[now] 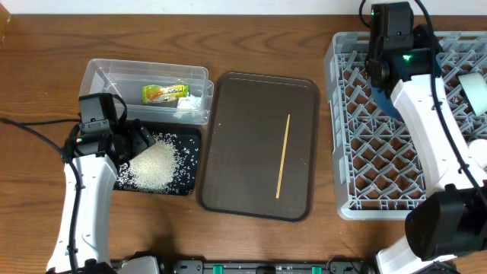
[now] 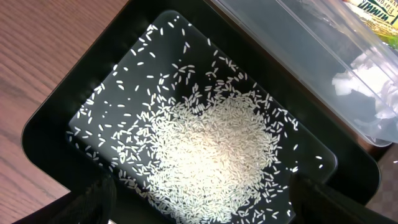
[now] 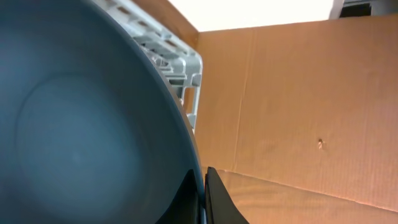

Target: Sort waste into correct bins and load items into the dishwasher rack

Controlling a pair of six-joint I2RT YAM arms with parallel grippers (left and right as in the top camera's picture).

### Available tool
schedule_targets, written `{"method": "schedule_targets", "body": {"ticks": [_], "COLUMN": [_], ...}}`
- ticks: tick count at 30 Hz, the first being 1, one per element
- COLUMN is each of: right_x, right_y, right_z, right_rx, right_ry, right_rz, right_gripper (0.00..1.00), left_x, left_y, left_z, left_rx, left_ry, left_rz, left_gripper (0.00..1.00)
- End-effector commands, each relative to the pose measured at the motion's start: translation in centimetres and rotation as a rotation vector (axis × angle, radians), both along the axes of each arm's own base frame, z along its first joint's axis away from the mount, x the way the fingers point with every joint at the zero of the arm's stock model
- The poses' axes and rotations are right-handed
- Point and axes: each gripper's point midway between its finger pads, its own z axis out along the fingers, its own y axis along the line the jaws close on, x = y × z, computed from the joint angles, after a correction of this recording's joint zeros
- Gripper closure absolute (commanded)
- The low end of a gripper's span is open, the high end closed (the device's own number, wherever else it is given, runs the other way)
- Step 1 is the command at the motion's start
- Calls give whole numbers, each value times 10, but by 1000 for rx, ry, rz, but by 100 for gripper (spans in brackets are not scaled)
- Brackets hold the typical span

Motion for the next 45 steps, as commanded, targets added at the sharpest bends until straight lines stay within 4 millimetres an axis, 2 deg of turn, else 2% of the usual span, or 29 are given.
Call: {"method": "schedule_targets", "body": {"ticks": [1,10,17,21,24,29,32,39,45], "right_x": [2,7,5,-3,-14,-28,-31,-33,-42], "right_y": [10,36,40,45,52,61,73,117,137], "right_z": [-1,-19,-24,-30,-37,-45,-51,-74,-90], "right_rx": [1,71,112,161,214,273,313,494,610], "right_ry": [1,20,-14,-45,-70,-99,-88,11,102], "right_rz": [18,83,49,0,-52,-116,-108,-11,26], "right_gripper": [99,99,99,99,94,99,99,96,94], "left_x": [1,1,1,1,1,1,1,1,1], "left_y": [3,3,3,3,3,3,3,3,3], "left_z": [5,5,5,5,5,5,5,5,5], "left_rx": [13,13,13,13,13,13,13,13,13], "left_ry": [-11,-11,-11,-10,-11,-11,-11,-11,-11], "left_rz": [10,10,10,10,10,10,10,10,10], "left_gripper": [9,9,9,9,9,9,9,9,9]}}
